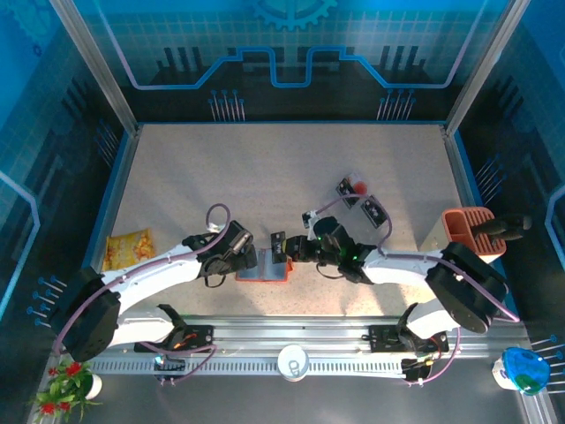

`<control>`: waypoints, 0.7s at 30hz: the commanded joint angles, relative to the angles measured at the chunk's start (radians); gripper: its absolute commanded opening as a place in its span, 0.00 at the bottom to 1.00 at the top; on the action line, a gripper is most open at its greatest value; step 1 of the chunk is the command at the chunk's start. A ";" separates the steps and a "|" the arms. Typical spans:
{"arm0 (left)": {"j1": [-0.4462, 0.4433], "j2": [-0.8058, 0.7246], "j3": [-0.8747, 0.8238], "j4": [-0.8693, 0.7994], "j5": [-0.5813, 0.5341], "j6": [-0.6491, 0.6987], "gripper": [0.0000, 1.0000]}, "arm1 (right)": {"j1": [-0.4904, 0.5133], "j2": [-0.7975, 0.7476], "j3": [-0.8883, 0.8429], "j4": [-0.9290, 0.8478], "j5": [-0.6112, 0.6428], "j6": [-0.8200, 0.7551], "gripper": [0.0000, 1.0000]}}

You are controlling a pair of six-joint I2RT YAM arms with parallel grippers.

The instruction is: Put the credit cards into the card holder

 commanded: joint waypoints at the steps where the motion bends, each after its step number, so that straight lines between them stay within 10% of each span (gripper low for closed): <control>1: 0.009 0.011 -0.016 -0.028 -0.031 0.005 0.99 | 0.052 0.055 -0.032 0.239 0.124 0.082 0.00; 21: 0.011 0.044 -0.091 -0.028 -0.033 -0.057 0.99 | 0.134 0.221 -0.033 0.386 0.204 0.135 0.00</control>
